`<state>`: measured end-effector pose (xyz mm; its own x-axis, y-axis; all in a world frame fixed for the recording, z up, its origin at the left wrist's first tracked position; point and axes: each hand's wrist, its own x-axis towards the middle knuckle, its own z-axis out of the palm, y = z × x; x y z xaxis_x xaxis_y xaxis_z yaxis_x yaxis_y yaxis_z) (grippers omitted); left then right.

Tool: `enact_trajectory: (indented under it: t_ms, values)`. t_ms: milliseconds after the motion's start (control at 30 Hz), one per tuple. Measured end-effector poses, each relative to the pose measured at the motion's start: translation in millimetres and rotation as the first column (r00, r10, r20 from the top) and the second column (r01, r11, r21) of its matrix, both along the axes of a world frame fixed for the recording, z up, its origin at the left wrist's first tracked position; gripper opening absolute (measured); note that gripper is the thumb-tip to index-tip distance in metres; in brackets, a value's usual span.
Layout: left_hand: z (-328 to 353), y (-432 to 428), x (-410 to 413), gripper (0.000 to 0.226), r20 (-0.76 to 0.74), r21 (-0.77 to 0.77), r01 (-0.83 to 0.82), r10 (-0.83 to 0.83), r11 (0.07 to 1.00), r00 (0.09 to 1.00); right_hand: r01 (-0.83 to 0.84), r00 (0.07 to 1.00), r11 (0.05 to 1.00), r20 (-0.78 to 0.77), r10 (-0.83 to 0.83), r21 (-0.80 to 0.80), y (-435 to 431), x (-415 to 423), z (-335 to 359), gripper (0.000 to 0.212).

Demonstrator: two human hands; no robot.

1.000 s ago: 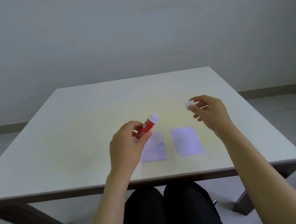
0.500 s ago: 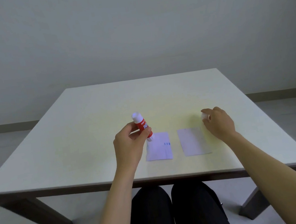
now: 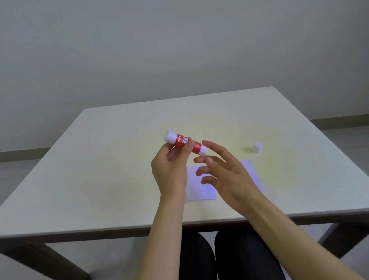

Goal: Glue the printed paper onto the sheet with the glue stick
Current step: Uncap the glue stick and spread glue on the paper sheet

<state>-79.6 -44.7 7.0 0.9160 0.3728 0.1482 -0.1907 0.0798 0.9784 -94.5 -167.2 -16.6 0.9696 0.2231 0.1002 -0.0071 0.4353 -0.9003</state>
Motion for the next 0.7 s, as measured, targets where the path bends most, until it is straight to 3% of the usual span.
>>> enact_trajectory:
  t_ms: [100,233,367,433,467,600,633,700]
  values:
    - [0,-1,-1,0.007,0.008,-0.057,0.042,-0.041,0.997,0.999,0.159,0.987,0.986,0.001,-0.160,-0.055,6,8,6,0.026]
    - [6,-7,-3,0.003,0.023,-0.146,0.116,-0.114,0.982,0.993,0.188,0.979,0.979,0.091,-0.181,-0.076,8,9,13,0.013]
    - [10,-13,-1,0.002,0.037,-0.124,0.140,-0.136,0.982,0.990,0.320,0.930,0.929,0.250,-0.270,-0.184,-5,9,19,0.020]
    - [8,-16,-1,0.002,0.021,-0.144,0.155,-0.154,0.977,0.988,0.349,0.920,0.911,0.267,-0.287,-0.222,-10,8,21,0.010]
    - [7,-16,0,0.002,0.017,-0.157,0.167,-0.166,0.973,0.986,0.339,0.930,0.911,0.233,-0.285,-0.236,-9,8,22,0.005]
    - [4,-13,3,0.010,0.047,-0.136,0.252,-0.248,0.958,0.968,0.246,0.949,0.898,-0.095,-0.299,-0.366,-3,14,26,0.050]
    - [3,-11,2,0.011,0.056,-0.110,0.264,-0.259,0.958,0.964,0.218,0.947,0.894,-0.136,-0.291,-0.392,-3,16,26,0.053]
    - [3,-8,3,0.012,0.069,-0.088,0.259,-0.253,0.962,0.965,0.197,0.968,0.898,-0.070,-0.243,-0.393,-9,15,23,0.045]
